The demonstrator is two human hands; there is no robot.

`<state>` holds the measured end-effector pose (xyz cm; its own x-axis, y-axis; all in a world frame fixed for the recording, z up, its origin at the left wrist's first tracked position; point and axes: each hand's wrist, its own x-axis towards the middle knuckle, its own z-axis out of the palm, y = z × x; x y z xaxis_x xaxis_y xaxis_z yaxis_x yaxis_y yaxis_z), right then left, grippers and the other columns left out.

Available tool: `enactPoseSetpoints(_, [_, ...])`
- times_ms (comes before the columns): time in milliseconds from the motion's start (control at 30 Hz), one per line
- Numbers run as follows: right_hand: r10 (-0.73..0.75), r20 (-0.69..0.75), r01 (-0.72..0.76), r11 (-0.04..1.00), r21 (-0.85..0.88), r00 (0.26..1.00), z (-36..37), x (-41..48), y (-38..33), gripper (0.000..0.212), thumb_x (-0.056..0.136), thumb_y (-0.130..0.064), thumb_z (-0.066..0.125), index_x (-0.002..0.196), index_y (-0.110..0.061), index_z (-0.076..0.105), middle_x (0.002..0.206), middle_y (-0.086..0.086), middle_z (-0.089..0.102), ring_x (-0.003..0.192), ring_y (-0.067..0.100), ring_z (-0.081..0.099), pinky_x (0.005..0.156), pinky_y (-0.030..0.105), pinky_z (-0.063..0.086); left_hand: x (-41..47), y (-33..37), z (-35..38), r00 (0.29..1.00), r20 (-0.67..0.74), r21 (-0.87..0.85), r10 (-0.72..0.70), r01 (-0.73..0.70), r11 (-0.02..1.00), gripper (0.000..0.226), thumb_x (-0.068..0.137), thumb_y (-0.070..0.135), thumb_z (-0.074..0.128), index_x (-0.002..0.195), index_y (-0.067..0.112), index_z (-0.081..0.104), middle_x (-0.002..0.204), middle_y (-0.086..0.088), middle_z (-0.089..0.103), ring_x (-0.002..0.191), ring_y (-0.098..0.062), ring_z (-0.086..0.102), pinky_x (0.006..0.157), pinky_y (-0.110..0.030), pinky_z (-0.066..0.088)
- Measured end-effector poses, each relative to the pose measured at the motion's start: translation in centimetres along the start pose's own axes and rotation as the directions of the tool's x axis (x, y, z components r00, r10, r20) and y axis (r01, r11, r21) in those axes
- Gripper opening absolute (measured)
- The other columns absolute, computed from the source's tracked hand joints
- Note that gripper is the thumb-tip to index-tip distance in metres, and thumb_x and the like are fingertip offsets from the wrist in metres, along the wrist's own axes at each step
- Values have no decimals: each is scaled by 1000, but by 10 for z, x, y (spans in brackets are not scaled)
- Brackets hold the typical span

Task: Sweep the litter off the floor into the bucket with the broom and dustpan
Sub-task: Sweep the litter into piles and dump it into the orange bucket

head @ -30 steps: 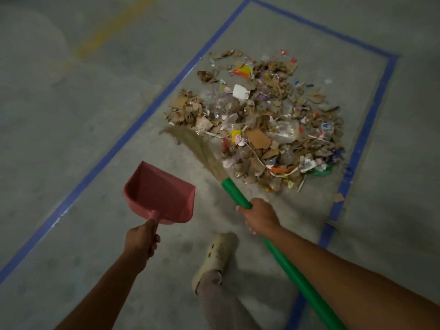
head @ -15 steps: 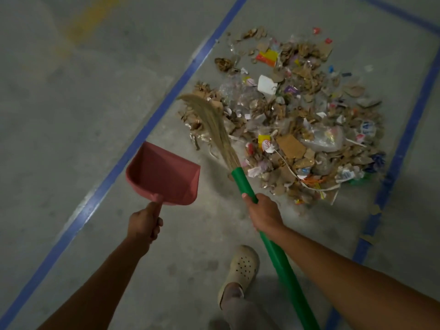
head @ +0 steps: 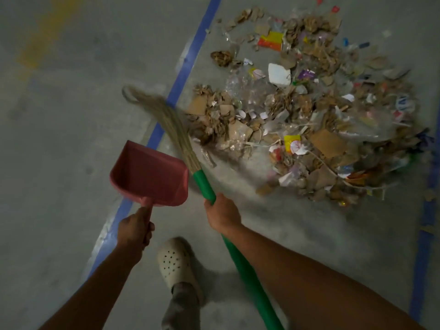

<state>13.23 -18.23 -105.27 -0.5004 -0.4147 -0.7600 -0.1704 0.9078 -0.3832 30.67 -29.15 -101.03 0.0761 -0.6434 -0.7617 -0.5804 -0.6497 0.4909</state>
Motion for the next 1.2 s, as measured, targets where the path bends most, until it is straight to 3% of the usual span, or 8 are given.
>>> enactPoseSetpoints(67, [102, 24, -103, 994, 28, 995, 37, 20, 8, 46, 104, -48, 42, 128, -11, 55, 122, 13, 66, 112, 32, 65, 88, 38, 51, 38, 1, -1, 1000, -3, 29, 18, -17, 999, 54, 85, 69, 62, 98, 18, 66, 58, -10, 55, 39, -16, 37, 42, -23, 27])
enactPoseSetpoints(200, [164, -63, -161, 985, 60, 984, 91, 41, 38, 46, 104, -51, 40, 128, -13, 52, 109, 8, 69, 99, 26, 69, 74, 33, 50, 93, 1, 6, 998, -19, 87, 53, -51, 995, 65, 86, 66, 63, 61, 6, 58, 55, -12, 52, 40, -18, 35, 47, -26, 25])
enactPoseSetpoints(333, [264, -161, -228, 951, 211, 951, 93, 53, 67, 41, 105, -48, 41, 121, -13, 53, 101, 10, 69, 91, 29, 69, 64, 31, 44, 107, 4, 30, 992, 68, 173, 108, -118, 978, 48, 97, 40, 56, 68, 2, 59, 58, -14, 51, 37, -15, 33, 44, -21, 22])
enactPoseSetpoints(500, [456, -208, -329, 829, 451, 865, 39, 62, 109, 39, 104, -49, 43, 113, -13, 56, 100, 10, 68, 90, 32, 67, 70, 35, 51, 88, 24, 81, 977, 168, 250, 130, -169, 953, 53, 97, 48, 56, 67, 4, 59, 60, -13, 55, 38, -15, 35, 41, -21, 23])
enactPoseSetpoints(600, [501, -221, -352, 801, 484, 837, -7, 60, 144, 41, 103, -50, 43, 114, -13, 57, 102, 10, 68, 93, 31, 67, 71, 34, 50, 61, 40, 118, 962, 236, 264, 139, -202, 943, 56, 94, 54, 58, 68, 4, 60, 61, -13, 55, 41, -16, 36, 43, -22, 25])
enactPoseSetpoints(733, [544, -261, -363, 778, 512, 798, -74, 48, 193, 43, 103, -50, 46, 115, -12, 60, 108, 12, 68, 99, 33, 66, 72, 33, 46, 20, 57, 166, 939, 296, 268, 176, -258, 928, 51, 97, 46, 56, 72, 3, 61, 70, -19, 56, 42, -18, 36, 45, -22, 24])
enactPoseSetpoints(933, [611, -272, -369, 714, 595, 744, -165, 22, 259, 46, 104, -45, 47, 120, -5, 61, 116, 16, 66, 107, 35, 64, 77, 34, 46, -39, 71, 226, 922, 343, 262, 181, -278, 924, 50, 96, 47, 58, 76, 1, 62, 65, -16, 56, 41, -18, 35, 44, -21, 22])
enactPoseSetpoints(1200, [679, -268, -262, 570, 778, 683, -231, -18, 316, 48, 98, -53, 53, 95, -7, 68, 84, 11, 73, 71, 27, 71, 66, 36, 59, -107, 82, 274, 900, 383, 241, 209, -316, 918, 49, 96, 46, 57, 75, 2, 60, 66, -16, 56, 40, -17, 34, 41, -19, 22])
